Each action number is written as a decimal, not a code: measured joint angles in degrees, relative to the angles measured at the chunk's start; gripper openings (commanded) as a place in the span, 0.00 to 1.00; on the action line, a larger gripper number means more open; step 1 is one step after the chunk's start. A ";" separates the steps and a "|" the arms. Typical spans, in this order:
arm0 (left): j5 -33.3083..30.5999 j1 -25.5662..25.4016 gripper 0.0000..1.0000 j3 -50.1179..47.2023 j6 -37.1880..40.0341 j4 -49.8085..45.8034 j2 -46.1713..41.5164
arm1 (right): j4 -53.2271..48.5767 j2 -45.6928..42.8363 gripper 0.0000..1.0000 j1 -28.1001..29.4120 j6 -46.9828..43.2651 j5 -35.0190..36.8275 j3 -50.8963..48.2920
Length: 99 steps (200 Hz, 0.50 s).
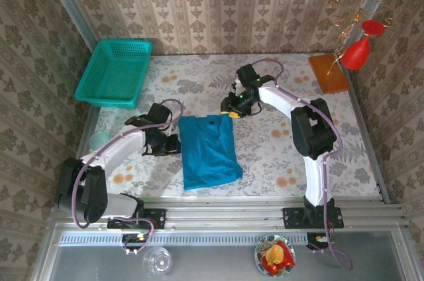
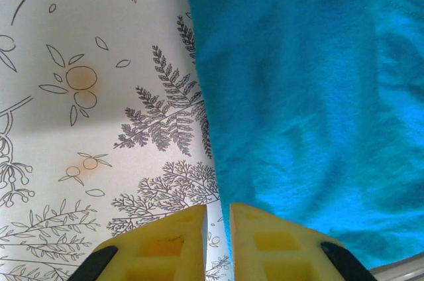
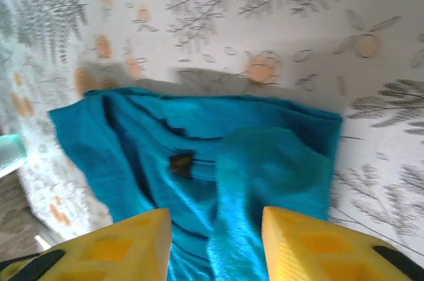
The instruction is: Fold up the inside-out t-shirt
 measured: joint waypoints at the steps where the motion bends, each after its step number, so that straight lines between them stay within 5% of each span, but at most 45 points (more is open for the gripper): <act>1: 0.00 0.00 0.18 0.00 0.00 0.00 0.02 | -0.09 0.00 0.47 0.00 -0.09 0.13 0.00; 99: 0.00 -0.74 0.18 0.00 -0.04 -0.02 0.02 | 1.09 6.56 0.61 -1.42 -0.48 -1.46 0.11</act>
